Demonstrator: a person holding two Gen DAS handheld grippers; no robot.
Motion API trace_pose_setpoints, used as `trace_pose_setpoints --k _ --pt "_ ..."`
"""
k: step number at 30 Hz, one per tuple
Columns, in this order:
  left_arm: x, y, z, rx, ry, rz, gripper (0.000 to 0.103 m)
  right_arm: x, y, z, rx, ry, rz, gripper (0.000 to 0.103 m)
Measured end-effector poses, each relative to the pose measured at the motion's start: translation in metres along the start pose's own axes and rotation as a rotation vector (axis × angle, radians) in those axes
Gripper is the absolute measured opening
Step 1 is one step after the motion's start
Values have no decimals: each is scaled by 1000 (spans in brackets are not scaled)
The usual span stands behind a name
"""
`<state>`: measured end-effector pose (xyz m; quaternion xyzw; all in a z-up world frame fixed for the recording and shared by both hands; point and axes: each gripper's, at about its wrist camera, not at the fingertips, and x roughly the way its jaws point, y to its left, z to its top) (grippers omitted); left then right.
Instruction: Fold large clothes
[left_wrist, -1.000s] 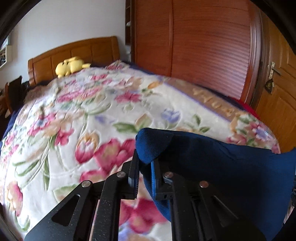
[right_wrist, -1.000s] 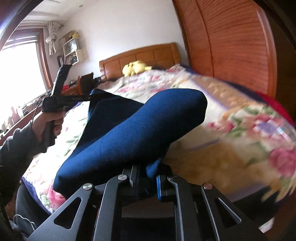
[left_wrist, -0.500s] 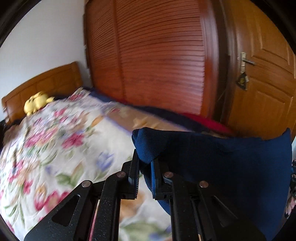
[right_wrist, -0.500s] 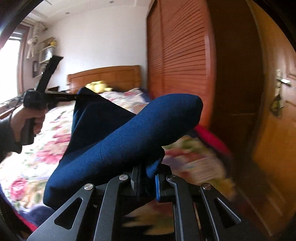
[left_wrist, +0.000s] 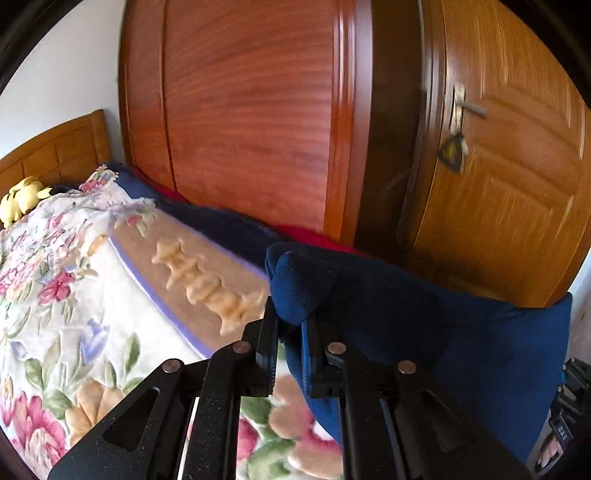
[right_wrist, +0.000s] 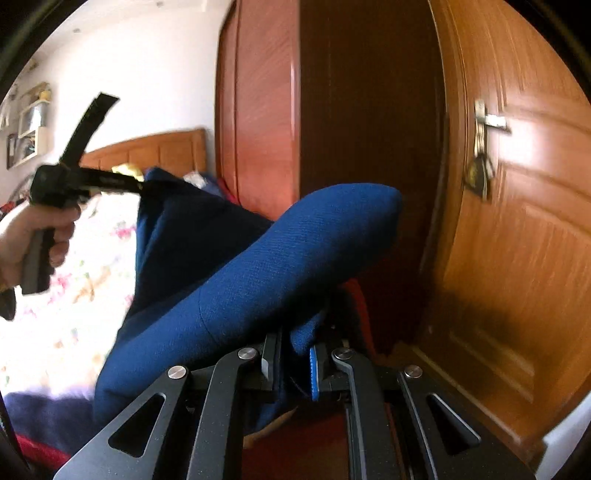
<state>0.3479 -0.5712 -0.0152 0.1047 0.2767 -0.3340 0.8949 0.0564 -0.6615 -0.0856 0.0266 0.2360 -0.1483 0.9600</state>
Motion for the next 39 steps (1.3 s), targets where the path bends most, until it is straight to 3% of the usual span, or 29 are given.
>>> trace_pose_setpoints --k 4,7,13,14,20,23,26,29,35,39 --pt "10 13 -10 -24 9 10 11 27 -2 -9 28 69 -8 11" --pt "17 22 -15 -24 70 2 12 32 -8 -4 68 88 -3 14" --pt "6 37 -30 -29 113 -44 30 31 -11 9 115 110 -73 35" --pt "2 39 -34 -24 118 -61 34 27 -10 10 112 105 -94 37" --pt "-25 53 -57 17 129 -112 39 -16 8 35 69 26 -189 42" --pt "-43 61 -71 39 119 -126 44 -23 23 56 46 6 -181 44" --pt "-61 69 -86 55 100 -130 49 -10 42 63 6 35 -151 45" --pt "-75 78 -101 74 88 -125 61 22 43 59 12 109 -137 45" --pt "-98 101 -130 69 75 -128 67 70 29 55 44 225 -170 46" --pt "-113 112 -147 54 65 -131 71 83 30 55 15 247 -195 47"
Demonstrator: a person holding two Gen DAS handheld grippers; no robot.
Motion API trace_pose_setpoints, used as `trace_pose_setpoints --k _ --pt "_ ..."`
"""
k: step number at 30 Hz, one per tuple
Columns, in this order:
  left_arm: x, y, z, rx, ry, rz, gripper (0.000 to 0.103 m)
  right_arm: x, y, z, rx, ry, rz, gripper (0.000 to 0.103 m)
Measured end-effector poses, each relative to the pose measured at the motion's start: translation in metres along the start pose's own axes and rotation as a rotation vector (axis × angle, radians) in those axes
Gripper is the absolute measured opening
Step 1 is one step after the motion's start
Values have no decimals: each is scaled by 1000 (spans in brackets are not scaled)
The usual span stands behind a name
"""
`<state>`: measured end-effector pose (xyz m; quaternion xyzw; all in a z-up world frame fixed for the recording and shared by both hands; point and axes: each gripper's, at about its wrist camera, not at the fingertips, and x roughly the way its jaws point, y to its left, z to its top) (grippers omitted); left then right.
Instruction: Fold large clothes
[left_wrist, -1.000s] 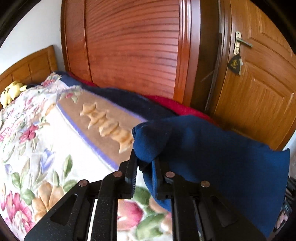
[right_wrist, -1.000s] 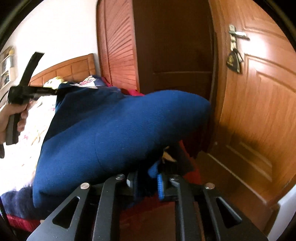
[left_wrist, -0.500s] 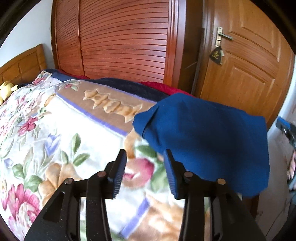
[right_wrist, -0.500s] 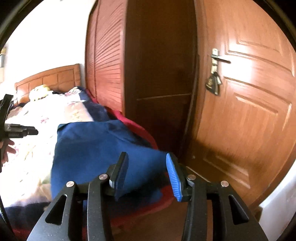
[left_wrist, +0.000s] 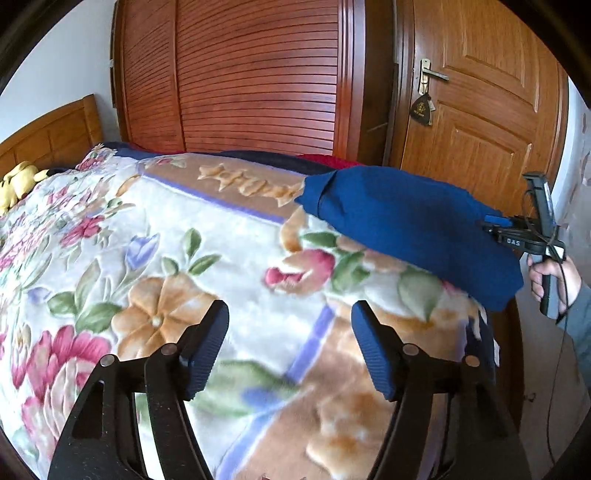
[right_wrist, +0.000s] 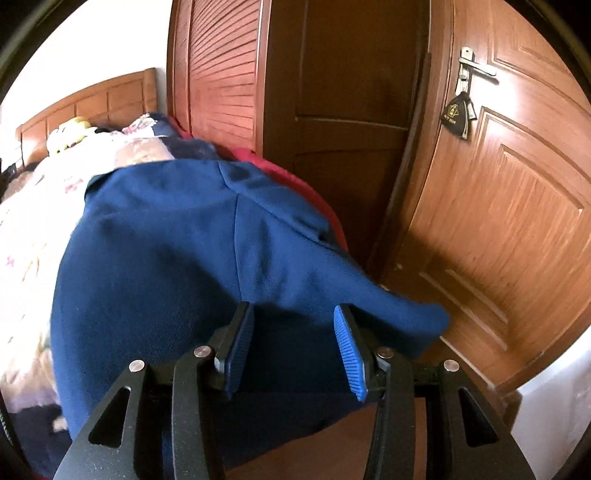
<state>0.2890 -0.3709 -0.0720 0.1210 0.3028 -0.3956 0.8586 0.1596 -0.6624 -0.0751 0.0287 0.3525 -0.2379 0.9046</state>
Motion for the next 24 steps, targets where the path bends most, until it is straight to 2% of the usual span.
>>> trace_pose_setpoints --k 3,7,15,18,24 --pt "-6 6 -13 -26 -1 23 73 2 10 11 -26 0 -49 47" --pt "-15 14 -34 -61 4 14 75 -8 23 16 -27 11 -79 47" --pt "-52 27 -63 -85 -17 48 77 -57 72 14 -75 -45 2 50" --pt "-70 32 -74 -88 -21 69 78 -72 94 5 -89 -55 49 54" --pt "-108 39 -97 -108 -35 119 79 -102 143 -16 -120 -68 163 72"
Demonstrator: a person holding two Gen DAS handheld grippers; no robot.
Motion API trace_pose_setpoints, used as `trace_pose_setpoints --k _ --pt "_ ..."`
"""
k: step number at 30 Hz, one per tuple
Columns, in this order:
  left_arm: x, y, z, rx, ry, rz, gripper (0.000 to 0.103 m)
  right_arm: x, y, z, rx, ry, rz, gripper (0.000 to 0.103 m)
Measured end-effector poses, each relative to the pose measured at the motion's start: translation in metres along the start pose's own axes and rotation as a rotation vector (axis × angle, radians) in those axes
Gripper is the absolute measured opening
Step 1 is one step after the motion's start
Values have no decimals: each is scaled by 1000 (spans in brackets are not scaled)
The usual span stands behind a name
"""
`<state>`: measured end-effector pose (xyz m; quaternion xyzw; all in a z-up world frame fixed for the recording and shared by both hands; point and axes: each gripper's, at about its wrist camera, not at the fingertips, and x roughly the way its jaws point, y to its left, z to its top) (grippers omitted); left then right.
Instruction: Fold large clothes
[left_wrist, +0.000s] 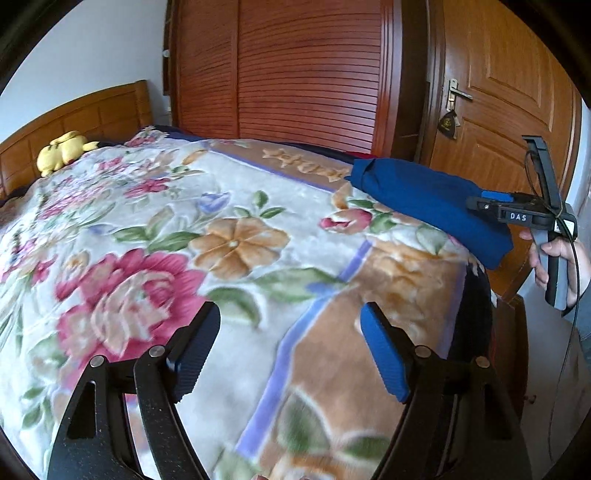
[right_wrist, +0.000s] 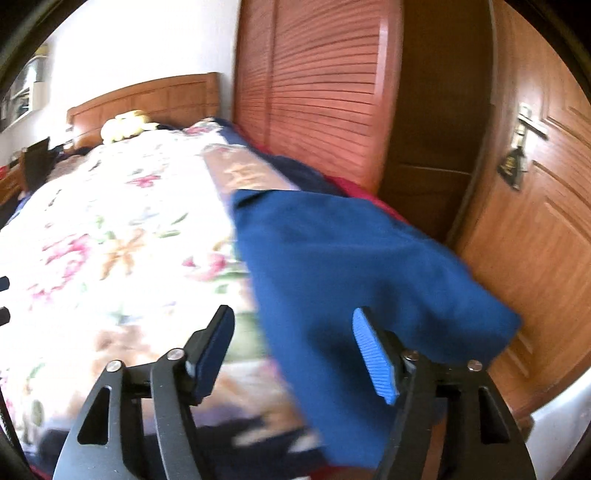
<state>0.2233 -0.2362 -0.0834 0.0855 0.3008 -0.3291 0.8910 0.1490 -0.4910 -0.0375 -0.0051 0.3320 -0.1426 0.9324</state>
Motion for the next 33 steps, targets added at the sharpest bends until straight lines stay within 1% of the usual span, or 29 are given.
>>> trace_pose_setpoints --k 2,4,6,8,11,13,15,17,18,20,21,23,27,33 --pt "-12 5 -7 -8 -3 16 79 -5 19 -3 -12 -1 36 77" --pt "-24 10 -14 -20 -5 33 80 -10 40 -6 -29 -1 69 79" --pt "-38 15 -21 -34 -9 46 80 -17 61 -10 -48 3 89 79" --pt "-53 21 -30 -53 -13 71 80 -24 83 -14 -58 4 127 79" --pt "-71 30 -42 -89 -16 136 80 -34 114 -22 -81 5 183 79" --pt "-85 39 -51 -132 -13 187 80 -47 139 -26 -101 -11 241 79" --pt "-96 47 -58 -160 -19 214 80 -64 165 -31 -122 -30 310 79" --pt "-114 56 -67 -191 -38 266 80 -78 185 -35 -143 -43 369 79" --pt "-123 60 -71 -203 -44 308 80 -87 197 -37 -159 -51 408 79" --pt "-138 69 -77 -225 -58 368 80 -101 216 -41 -178 -63 450 79" --pt "-143 72 -80 -231 -63 383 80 -108 224 -43 -187 -70 467 79" --pt "-159 79 -87 -252 -81 430 80 -123 237 -47 -207 -93 512 79" --pt "-181 90 -100 -296 -83 528 80 -145 249 -55 -212 -132 548 79" --pt "-201 100 -114 -360 -109 516 80 -157 253 -65 -221 -161 555 79"
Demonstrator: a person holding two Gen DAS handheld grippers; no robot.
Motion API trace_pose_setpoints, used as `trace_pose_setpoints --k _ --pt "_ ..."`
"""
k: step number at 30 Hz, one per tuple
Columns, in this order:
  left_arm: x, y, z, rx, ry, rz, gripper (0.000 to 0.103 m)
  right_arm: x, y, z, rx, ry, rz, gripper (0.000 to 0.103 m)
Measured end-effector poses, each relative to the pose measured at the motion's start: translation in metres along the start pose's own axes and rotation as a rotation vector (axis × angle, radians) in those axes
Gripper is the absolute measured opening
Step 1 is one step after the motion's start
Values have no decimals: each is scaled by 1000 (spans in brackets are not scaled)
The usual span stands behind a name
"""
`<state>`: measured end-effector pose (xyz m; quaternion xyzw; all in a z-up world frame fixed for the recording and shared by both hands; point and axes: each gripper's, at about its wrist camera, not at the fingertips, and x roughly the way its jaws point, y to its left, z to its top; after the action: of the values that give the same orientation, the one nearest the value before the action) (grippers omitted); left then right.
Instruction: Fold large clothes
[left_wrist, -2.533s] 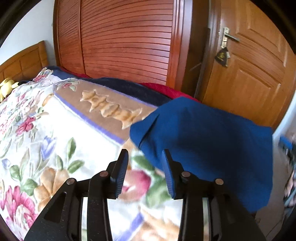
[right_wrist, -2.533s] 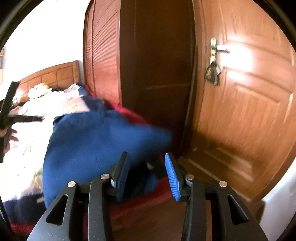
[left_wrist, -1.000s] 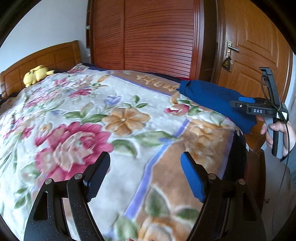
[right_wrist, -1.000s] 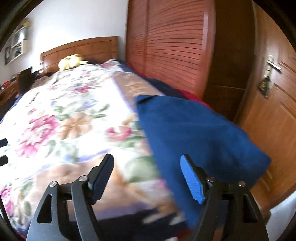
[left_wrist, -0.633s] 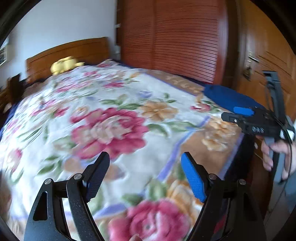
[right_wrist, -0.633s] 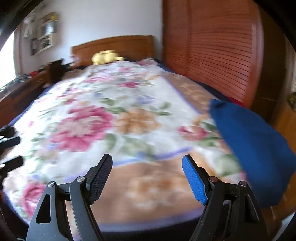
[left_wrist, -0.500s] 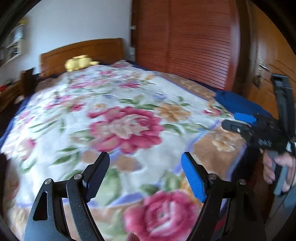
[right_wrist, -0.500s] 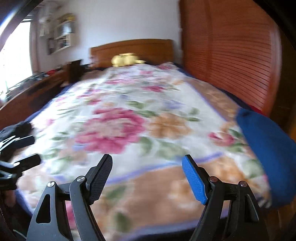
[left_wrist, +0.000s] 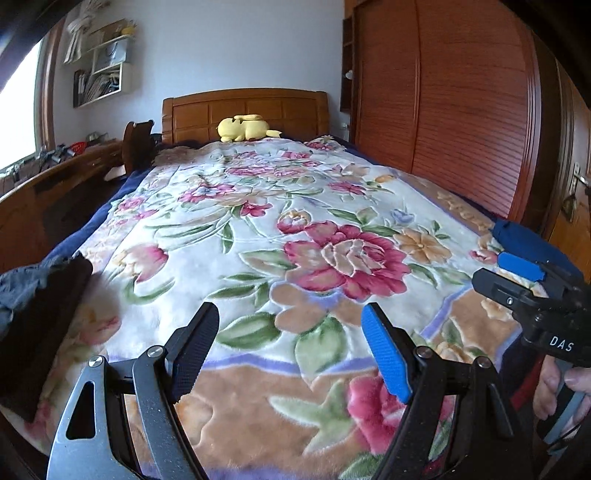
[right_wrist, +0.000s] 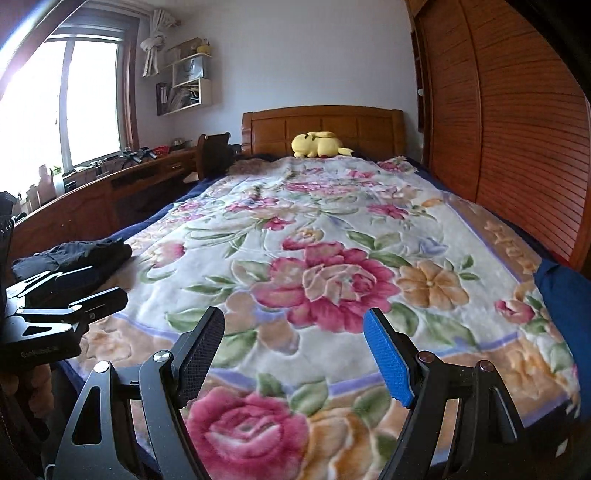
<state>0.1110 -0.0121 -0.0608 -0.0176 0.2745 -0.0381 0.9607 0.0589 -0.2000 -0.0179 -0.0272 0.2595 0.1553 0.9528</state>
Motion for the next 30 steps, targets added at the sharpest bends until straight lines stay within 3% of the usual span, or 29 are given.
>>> trace_pose_setpoints --k 8,30 --pt "-6 10 -3 -33 -6 17 80 30 -12 -2 -5 -10 0 79" --pt "-21 10 0 -29 -28 21 80 34 -16 0 15 -18 3 79"
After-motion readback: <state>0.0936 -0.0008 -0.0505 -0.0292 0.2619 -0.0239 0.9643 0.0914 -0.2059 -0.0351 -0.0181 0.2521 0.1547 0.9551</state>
